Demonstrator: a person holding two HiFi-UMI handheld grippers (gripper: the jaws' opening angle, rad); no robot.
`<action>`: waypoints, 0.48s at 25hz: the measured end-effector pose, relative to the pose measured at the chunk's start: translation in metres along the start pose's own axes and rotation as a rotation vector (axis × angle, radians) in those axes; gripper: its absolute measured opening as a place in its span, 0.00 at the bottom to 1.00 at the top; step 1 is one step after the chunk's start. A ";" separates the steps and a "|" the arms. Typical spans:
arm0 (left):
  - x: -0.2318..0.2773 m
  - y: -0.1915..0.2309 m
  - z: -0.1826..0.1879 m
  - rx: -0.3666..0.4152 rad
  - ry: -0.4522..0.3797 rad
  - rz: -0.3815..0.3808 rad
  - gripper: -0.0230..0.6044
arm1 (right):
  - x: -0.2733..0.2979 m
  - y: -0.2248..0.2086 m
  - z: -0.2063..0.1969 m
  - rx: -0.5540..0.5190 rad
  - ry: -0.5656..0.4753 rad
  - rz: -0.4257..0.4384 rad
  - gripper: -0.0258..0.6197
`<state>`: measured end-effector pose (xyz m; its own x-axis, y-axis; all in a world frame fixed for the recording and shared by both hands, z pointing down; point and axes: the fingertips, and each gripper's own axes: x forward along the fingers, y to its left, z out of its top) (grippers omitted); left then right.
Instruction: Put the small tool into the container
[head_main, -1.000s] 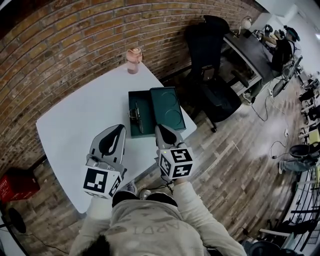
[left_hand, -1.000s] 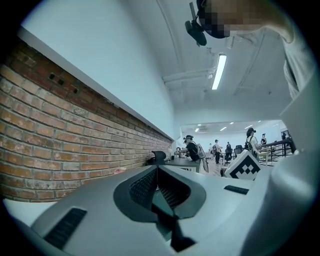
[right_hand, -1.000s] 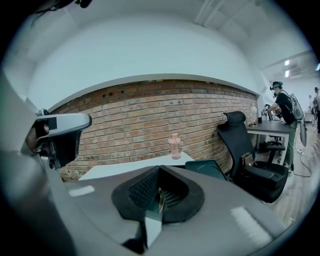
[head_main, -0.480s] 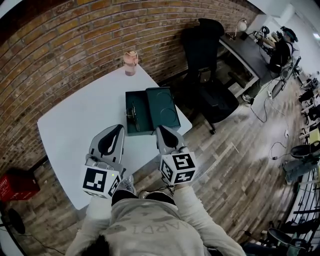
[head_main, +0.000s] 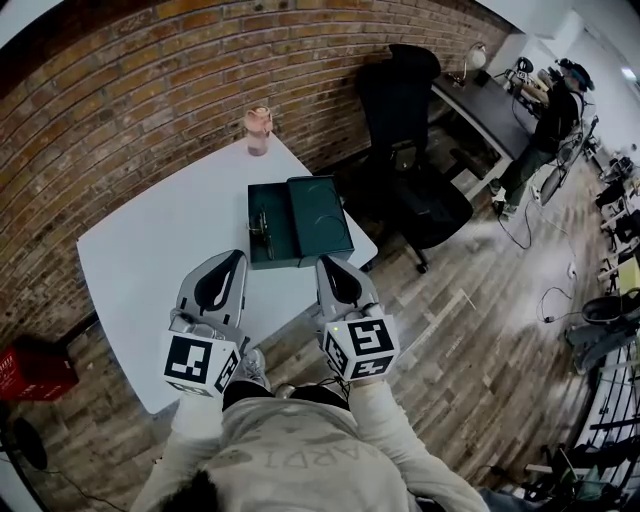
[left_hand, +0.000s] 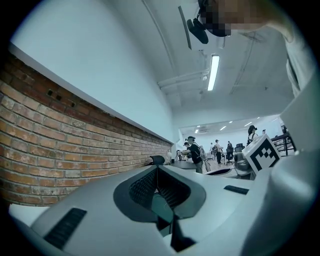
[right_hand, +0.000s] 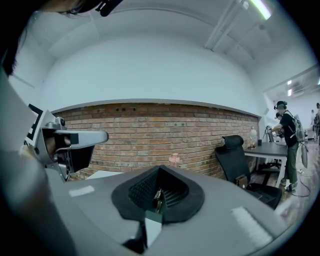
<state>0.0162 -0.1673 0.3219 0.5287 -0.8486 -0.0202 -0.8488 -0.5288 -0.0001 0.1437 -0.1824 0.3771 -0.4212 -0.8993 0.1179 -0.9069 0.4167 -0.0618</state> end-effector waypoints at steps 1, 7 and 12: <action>-0.001 -0.003 0.001 0.004 0.001 -0.002 0.05 | -0.004 0.000 0.002 -0.007 -0.007 -0.001 0.05; -0.013 -0.013 0.001 0.003 -0.006 0.005 0.05 | -0.028 0.004 0.016 -0.033 -0.052 0.001 0.05; -0.020 -0.023 0.005 0.007 -0.007 -0.001 0.05 | -0.046 0.006 0.027 -0.034 -0.082 0.000 0.05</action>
<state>0.0248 -0.1378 0.3176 0.5294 -0.8479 -0.0273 -0.8483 -0.5295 -0.0070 0.1573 -0.1420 0.3448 -0.4209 -0.9064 0.0359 -0.9071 0.4201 -0.0280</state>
